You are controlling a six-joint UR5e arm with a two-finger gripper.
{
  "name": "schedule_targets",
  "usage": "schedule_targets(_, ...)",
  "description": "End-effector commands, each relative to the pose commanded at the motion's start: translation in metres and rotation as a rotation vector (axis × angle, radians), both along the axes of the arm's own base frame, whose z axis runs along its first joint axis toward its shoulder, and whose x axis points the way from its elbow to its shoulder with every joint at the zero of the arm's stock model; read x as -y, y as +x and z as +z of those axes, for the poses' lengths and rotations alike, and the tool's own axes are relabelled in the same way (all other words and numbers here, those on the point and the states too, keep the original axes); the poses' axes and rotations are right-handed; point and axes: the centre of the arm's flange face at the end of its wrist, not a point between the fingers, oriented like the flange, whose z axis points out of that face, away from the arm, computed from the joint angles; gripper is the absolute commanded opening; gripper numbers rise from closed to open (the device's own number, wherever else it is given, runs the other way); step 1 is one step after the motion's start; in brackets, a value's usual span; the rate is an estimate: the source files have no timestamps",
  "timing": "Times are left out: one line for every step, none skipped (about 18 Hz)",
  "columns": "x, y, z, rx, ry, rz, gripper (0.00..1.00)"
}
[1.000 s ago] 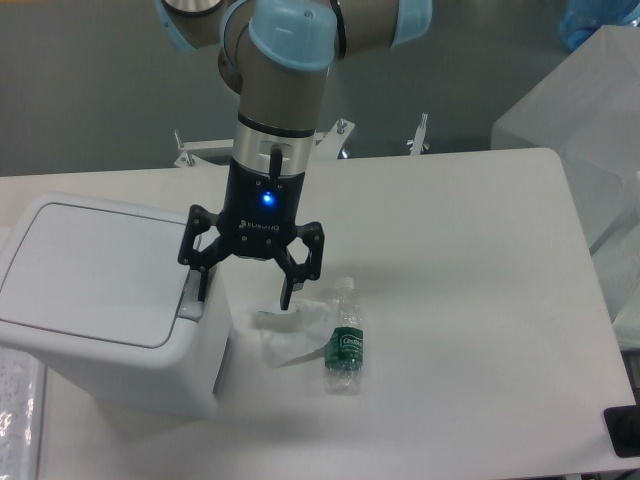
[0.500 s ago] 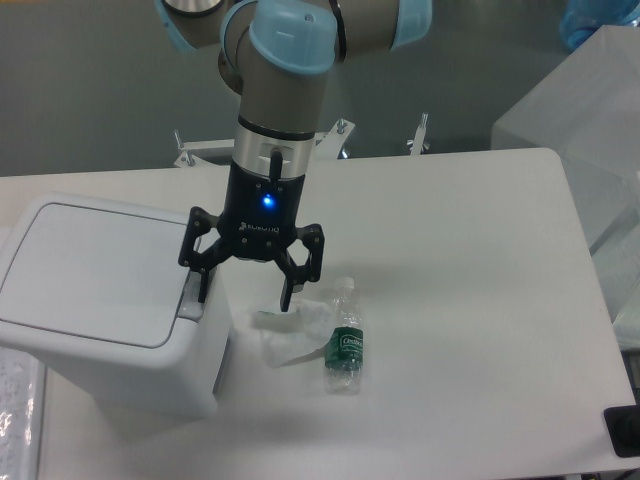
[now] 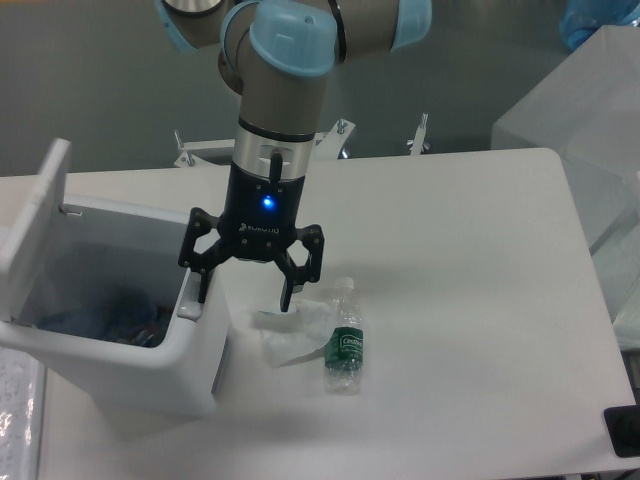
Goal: Open the trash can
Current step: 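Lift the gripper away from the button as the lid swings open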
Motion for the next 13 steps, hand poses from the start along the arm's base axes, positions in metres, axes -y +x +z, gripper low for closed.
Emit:
schedule_targets(0.000, 0.000, 0.003, -0.003, 0.004, 0.001, 1.00)
schedule_targets(0.001, 0.000, 0.010, -0.011, 0.014, 0.002, 1.00)
schedule_targets(0.001, 0.000, 0.019, -0.024, 0.027, -0.001, 1.00)
schedule_targets(0.000, -0.002, 0.029, -0.040, 0.039, -0.005, 1.00)
schedule_targets(-0.001, -0.005, 0.034, -0.049, 0.047, -0.004, 1.00)
schedule_targets(-0.001, -0.009, 0.040, -0.058, 0.055, 0.002, 1.00)
schedule_targets(0.000, -0.014, 0.048, -0.071, 0.063, 0.012, 1.00)
schedule_targets(0.003, -0.022, 0.051, -0.079, 0.064, 0.027, 1.00)
schedule_targets(0.007, -0.032, 0.054, -0.092, 0.059, 0.048, 1.00)
schedule_targets(0.013, -0.040, 0.054, -0.106, 0.048, 0.070, 1.00)
schedule_targets(0.019, -0.048, 0.056, -0.135, 0.035, 0.080, 1.00)
schedule_targets(0.023, -0.056, 0.054, -0.166, 0.011, 0.078, 1.00)
schedule_targets(0.026, -0.059, 0.054, -0.212, -0.020, 0.064, 1.00)
